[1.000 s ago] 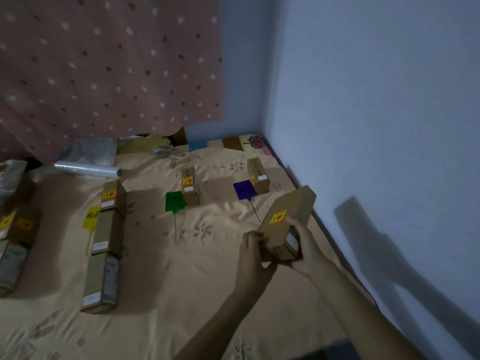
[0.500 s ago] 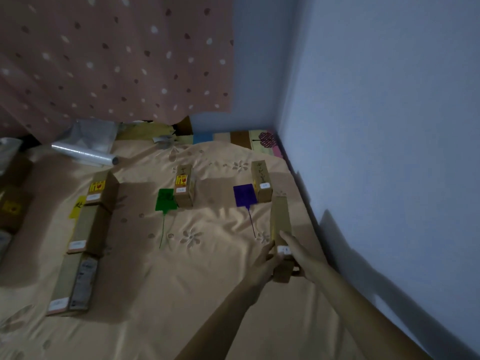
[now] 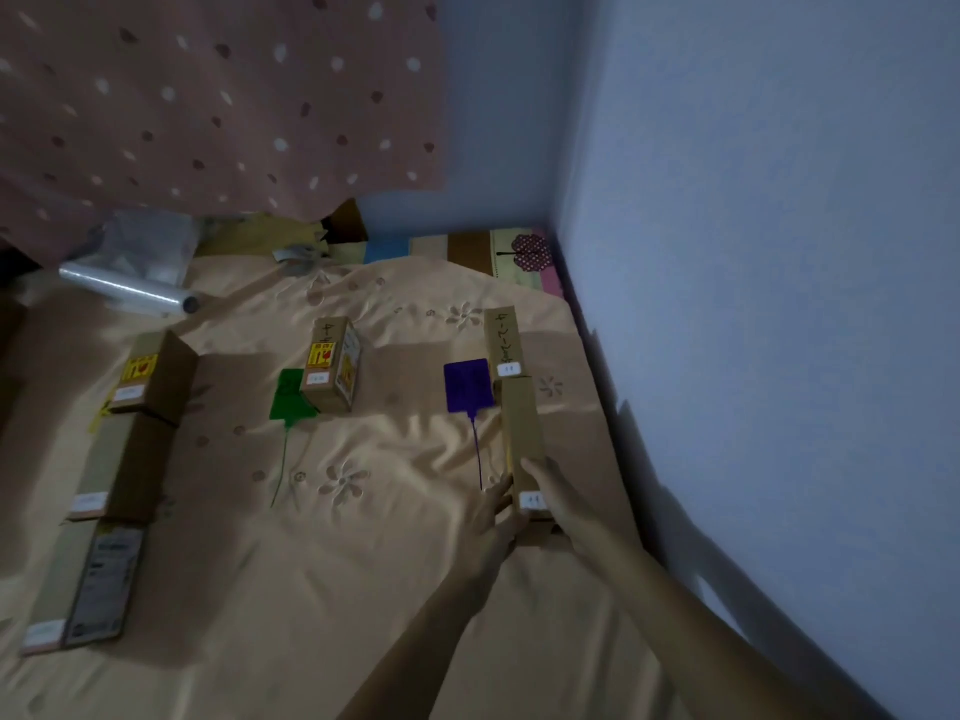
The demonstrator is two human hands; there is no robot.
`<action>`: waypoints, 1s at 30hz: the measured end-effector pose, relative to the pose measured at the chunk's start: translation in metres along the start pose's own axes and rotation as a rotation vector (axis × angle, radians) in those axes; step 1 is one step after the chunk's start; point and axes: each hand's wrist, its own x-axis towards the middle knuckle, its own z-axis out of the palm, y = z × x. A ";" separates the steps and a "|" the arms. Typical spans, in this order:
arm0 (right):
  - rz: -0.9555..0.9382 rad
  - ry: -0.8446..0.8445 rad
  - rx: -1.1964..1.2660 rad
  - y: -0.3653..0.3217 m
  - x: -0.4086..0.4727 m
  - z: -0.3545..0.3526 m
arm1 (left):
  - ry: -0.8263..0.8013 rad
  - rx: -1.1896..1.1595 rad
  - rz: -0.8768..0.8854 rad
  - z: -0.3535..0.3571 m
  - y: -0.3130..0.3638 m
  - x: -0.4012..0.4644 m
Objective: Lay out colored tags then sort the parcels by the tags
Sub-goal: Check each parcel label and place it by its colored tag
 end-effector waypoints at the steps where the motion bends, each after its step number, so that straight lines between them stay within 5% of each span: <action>1: 0.002 0.027 0.013 -0.003 0.000 -0.001 | 0.010 0.003 -0.002 0.001 -0.001 0.003; 30: -0.022 0.008 0.051 0.011 0.021 -0.002 | 0.121 -0.003 -0.105 -0.007 -0.014 0.014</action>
